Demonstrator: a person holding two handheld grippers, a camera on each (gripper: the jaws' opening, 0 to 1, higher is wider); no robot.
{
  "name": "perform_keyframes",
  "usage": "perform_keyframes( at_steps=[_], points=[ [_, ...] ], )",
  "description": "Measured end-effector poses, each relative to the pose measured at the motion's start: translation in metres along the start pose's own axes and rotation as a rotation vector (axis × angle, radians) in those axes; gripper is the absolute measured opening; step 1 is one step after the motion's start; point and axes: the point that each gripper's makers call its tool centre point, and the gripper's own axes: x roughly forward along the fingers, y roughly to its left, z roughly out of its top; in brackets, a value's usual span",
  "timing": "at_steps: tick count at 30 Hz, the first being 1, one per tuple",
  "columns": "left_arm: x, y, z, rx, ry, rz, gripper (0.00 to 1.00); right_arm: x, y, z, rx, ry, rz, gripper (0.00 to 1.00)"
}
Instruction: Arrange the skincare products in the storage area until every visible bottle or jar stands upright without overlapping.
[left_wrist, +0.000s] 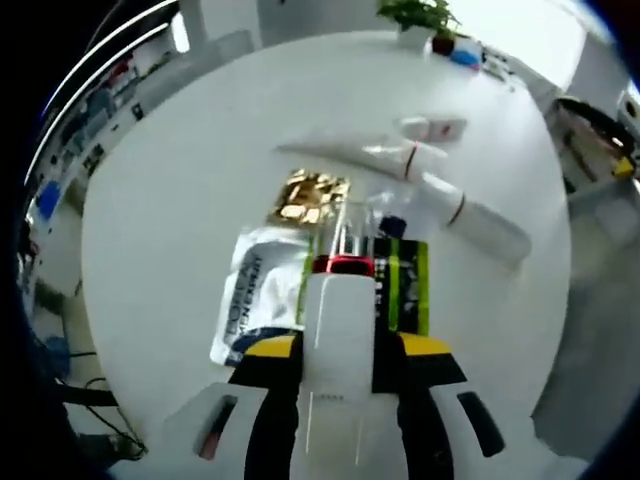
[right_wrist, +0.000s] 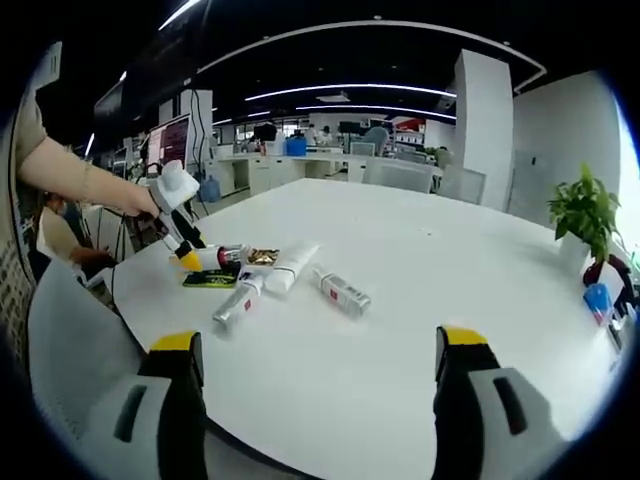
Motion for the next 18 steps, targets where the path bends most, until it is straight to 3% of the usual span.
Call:
perform_keyframes(
  at_steps=[8,18],
  points=[
    [0.0089,0.003,-0.0021,0.042,0.063,0.012,0.29,0.0014,0.0027,-0.0026,-0.014,0.016,0.012,0.96],
    [0.0085,0.0047,-0.003,0.035,0.085,0.021,0.27,0.0028,0.0085,-0.0061,-0.008,0.038,0.047,0.96]
  ],
)
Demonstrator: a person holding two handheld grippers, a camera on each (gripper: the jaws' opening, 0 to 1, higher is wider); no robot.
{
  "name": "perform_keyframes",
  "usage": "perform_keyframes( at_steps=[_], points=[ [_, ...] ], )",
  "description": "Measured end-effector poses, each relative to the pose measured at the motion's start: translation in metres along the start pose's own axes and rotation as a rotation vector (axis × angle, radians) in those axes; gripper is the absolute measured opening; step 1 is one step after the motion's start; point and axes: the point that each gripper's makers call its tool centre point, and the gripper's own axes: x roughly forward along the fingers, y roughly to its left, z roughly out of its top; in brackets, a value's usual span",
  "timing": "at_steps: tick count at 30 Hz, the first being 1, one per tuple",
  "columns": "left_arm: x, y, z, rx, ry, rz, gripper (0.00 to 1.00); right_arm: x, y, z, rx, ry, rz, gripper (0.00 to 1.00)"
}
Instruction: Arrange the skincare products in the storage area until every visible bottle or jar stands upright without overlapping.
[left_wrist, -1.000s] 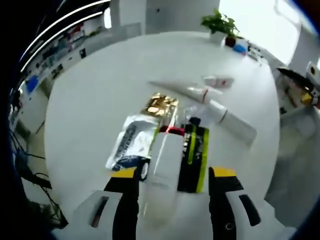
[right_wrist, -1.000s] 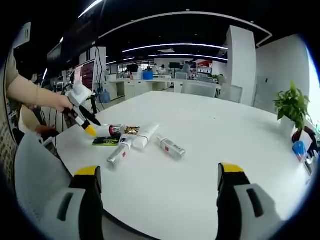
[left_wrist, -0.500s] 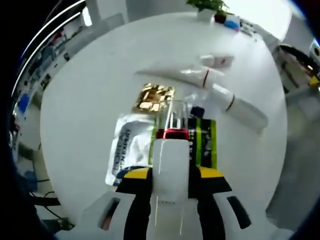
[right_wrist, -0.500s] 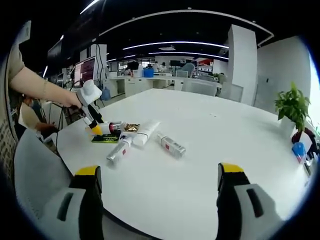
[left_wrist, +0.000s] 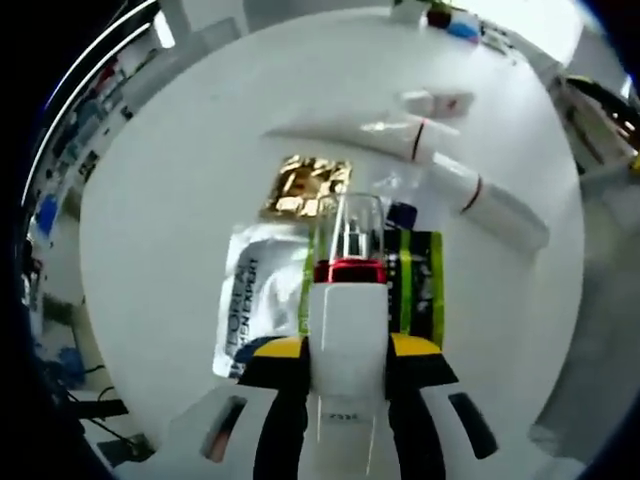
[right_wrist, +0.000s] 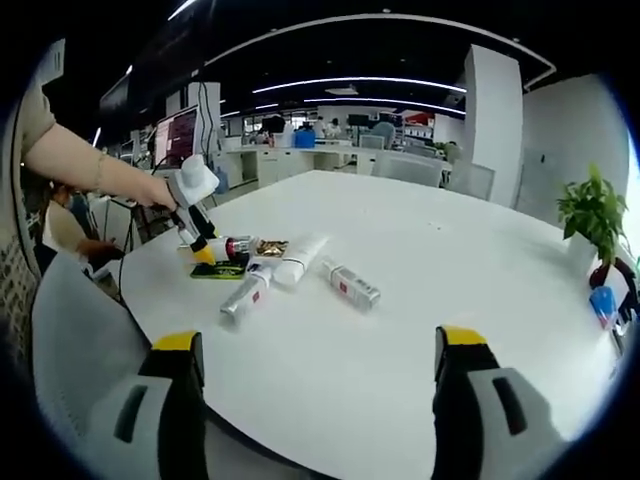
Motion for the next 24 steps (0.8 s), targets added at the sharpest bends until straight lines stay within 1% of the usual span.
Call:
perform_keyframes(
  at_steps=[3,7,10,12,14,15,16,17,19,24],
  points=[
    [0.0,0.0,0.0,0.006,0.006,0.01,0.26,0.001,0.002,0.0,0.012,0.006,0.016,0.96],
    [-0.002,-0.002,0.0,0.014,0.001,0.049,0.25,0.004,0.005,0.0,0.023,0.012,0.043,0.96],
    [-0.003,-0.001,0.0,0.007,-0.006,0.075,0.25,0.006,0.006,0.002,0.026,0.008,0.054,0.96],
    [-0.004,-0.001,0.0,0.015,-0.009,0.087,0.25,0.006,0.008,0.005,0.044,-0.001,0.063,0.96],
    [-0.007,0.004,0.004,0.054,-0.035,0.132,0.24,0.007,0.008,0.006,0.051,-0.006,0.064,0.96],
    [-0.009,0.002,0.007,0.058,-0.06,0.145,0.24,0.007,0.01,0.007,0.054,-0.01,0.068,0.96],
    [-0.011,0.001,0.008,0.044,-0.07,0.146,0.24,0.007,0.011,0.007,0.054,-0.01,0.071,0.96],
    [-0.013,0.0,0.011,0.024,-0.097,0.15,0.24,0.007,0.013,0.007,0.05,-0.009,0.076,0.96],
    [-0.019,-0.004,0.014,0.012,-0.12,0.142,0.24,0.009,0.017,0.009,0.051,-0.013,0.09,0.95],
    [-0.031,-0.012,0.014,0.013,-0.148,0.154,0.24,0.015,0.031,0.017,0.058,-0.033,0.126,0.95]
  ],
)
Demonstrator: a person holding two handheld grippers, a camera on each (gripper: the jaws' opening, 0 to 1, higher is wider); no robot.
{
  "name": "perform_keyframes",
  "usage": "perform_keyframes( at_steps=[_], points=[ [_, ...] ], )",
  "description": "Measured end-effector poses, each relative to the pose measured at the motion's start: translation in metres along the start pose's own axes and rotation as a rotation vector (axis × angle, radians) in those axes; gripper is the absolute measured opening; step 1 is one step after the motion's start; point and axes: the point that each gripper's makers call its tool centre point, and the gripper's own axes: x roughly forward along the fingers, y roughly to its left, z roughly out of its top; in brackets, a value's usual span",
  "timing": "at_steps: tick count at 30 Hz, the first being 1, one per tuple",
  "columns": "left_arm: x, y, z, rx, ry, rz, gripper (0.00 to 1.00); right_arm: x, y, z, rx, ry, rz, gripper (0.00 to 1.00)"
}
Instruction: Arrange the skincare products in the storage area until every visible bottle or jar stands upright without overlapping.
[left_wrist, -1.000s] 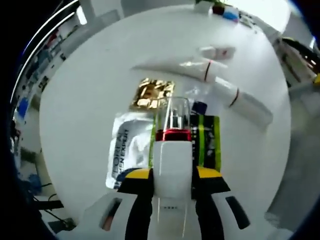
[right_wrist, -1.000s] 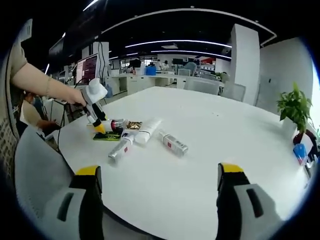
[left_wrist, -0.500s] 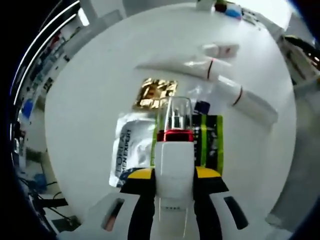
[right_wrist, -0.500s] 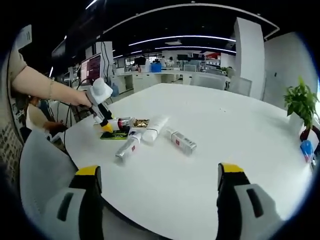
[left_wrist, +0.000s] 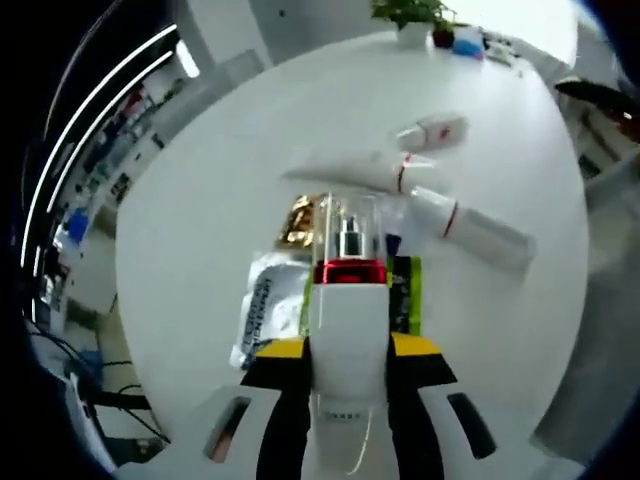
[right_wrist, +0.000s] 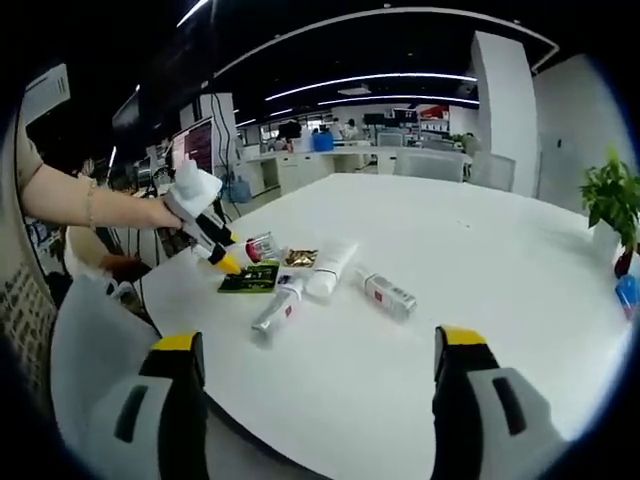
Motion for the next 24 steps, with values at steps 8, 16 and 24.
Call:
perform_keyframes(
  at_steps=[8,16,24],
  points=[
    [-0.027,-0.004,0.012,-0.093,-0.099,0.025,0.24,0.011,0.026,0.02,-0.007,-0.045,0.079,0.95],
    [-0.055,-0.018,0.038,-0.145,-0.219,0.026,0.24,0.013,0.039,0.038,0.013,-0.098,0.129,0.95],
    [-0.084,-0.037,0.067,-0.194,-0.345,0.018,0.24,0.015,0.046,0.063,0.072,-0.167,0.163,0.93]
  ],
)
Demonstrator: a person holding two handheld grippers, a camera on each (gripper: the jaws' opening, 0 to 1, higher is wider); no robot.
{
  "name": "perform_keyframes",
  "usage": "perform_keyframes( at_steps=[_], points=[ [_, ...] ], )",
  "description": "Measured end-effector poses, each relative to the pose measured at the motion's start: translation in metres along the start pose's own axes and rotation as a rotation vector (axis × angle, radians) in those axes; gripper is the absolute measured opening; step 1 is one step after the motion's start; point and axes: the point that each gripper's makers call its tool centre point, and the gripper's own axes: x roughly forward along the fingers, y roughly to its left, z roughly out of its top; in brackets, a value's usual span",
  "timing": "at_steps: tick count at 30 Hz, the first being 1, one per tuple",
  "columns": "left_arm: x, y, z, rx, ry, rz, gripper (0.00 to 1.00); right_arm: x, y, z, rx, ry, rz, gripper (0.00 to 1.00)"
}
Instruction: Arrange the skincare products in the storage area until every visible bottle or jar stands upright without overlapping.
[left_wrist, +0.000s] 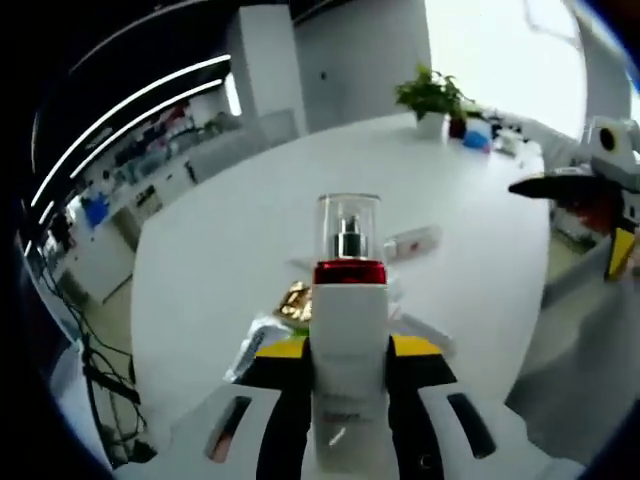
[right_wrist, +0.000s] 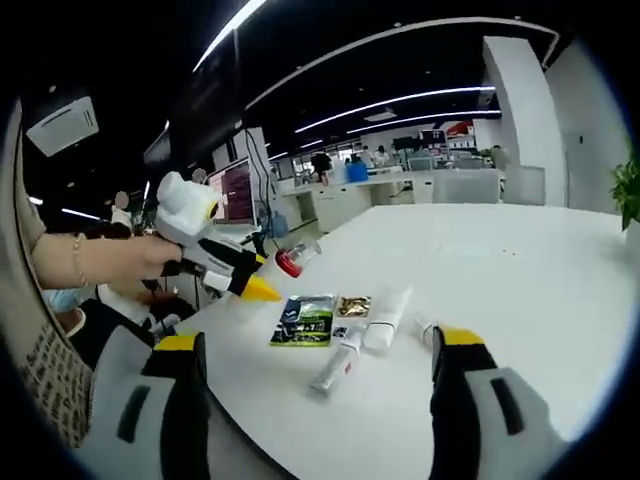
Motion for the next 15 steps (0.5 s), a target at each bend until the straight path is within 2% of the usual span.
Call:
perform_keyframes(
  at_steps=[7,15],
  points=[
    [-0.014,-0.029,0.015,-0.044,-0.071,-0.02,0.24,0.011,0.014,0.021,0.037,-0.059,0.042,0.92],
    [-0.026,-0.058,0.03,-0.096,-0.138,-0.062,0.24,0.024,0.033,0.055,0.1,-0.147,0.106,0.9]
  ],
)
